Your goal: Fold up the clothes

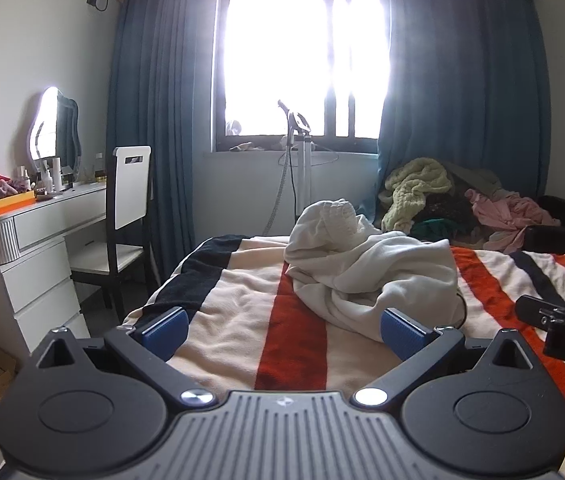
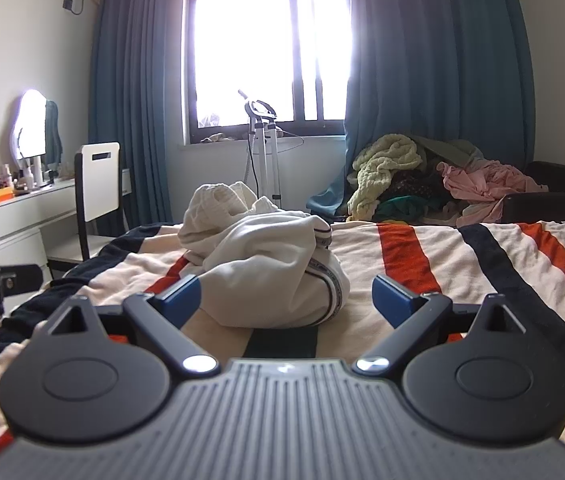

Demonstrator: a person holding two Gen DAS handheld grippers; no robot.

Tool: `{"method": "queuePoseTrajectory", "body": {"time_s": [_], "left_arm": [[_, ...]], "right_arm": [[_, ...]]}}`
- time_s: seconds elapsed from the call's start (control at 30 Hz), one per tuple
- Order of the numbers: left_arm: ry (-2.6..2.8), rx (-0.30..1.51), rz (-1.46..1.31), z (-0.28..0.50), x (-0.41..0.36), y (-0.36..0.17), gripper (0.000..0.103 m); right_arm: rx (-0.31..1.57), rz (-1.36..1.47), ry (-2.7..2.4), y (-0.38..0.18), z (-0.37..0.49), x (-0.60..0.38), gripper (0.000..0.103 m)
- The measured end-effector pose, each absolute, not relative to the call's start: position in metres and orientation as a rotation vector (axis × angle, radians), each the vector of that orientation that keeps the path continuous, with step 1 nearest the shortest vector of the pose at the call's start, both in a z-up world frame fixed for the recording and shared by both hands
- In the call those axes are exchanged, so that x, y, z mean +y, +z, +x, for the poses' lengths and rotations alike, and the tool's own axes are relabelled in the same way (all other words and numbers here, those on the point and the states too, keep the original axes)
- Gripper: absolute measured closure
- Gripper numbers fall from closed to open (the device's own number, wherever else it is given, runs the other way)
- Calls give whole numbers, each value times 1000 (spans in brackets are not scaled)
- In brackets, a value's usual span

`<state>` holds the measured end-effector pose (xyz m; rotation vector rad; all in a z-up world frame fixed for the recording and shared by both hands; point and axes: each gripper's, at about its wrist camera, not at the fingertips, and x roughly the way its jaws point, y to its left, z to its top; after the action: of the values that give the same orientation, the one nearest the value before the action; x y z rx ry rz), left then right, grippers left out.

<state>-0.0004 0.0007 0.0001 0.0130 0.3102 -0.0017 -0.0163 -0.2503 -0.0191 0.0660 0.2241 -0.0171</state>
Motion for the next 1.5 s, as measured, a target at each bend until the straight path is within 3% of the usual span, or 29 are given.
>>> {"method": "queuePoseTrajectory", "body": {"time_s": [1.5], "left_arm": [[13,342,-34,6,9,-5,0]], "right_arm": [[243,75,-48,-18,-15,-249,9]]}}
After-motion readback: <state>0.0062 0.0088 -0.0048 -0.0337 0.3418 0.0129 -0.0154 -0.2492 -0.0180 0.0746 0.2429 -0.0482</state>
